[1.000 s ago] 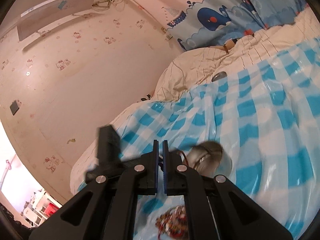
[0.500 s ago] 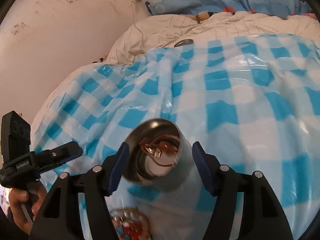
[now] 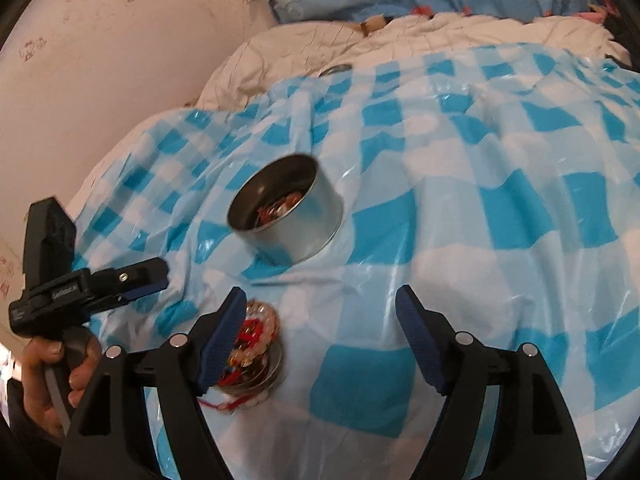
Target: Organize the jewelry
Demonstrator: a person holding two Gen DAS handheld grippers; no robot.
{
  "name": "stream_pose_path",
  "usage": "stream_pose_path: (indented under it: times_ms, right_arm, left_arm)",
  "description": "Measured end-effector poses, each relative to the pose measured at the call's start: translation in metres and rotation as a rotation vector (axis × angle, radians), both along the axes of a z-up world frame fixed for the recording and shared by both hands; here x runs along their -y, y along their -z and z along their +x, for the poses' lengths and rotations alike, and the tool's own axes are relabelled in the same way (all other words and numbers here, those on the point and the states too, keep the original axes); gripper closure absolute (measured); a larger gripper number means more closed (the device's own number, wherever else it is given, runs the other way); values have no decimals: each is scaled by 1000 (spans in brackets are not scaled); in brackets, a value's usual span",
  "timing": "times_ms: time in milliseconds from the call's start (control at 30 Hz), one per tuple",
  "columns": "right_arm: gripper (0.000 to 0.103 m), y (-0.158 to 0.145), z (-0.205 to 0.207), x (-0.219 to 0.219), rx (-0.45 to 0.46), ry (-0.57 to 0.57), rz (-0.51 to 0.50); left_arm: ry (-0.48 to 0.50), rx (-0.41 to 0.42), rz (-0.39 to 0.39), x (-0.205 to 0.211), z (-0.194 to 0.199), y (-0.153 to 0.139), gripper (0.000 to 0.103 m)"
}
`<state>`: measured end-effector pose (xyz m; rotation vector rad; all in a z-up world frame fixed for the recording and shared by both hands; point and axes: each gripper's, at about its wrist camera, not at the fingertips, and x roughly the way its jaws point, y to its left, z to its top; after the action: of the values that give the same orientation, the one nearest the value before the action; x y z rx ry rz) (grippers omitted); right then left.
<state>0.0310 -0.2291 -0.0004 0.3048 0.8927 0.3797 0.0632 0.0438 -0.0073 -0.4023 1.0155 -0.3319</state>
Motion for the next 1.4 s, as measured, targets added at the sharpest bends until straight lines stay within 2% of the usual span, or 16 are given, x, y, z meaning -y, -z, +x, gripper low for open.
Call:
stream_pose_path:
  times_ms: [233,400,533,667,733,800,933,1100,1200,1400]
  right_arm:
    - [29,1,-4,-29,-6,-128,-28]
    - [30,12,-3,-37,-19,-135,-41]
    - [54,16,-1,-46,-5,-144,-67]
    - [63,20,-2,-55,-2,-171,-97]
    - [84,22,-2,-59,-4,-186,-107]
    - [94,20,-4,-60,21,-176,-130]
    - [95,10,-6,-54,69,-152,-109]
    - [95,-4,-4,-32,114,-66,-84]
    - [95,-2,1,-21,96,-4,-132]
    - [94,12,7,-17,33,29,-189]
  left_arm:
    - [15,-27,0,4,2,8,30]
    - [14,-42,12,7,7,10,29]
    - [1,-38,15,6,8,8,27]
    - [-11,-33,13,1,6,7,25]
    - [-15,-35,11,-2,6,7,24]
    - [-15,-36,13,-2,6,8,24]
    - [-7,-45,18,-1,7,11,24]
    - [24,-69,37,7,9,19,24]
    - [57,-84,53,17,11,24,24]
    - [112,-52,137,42,14,27,23]
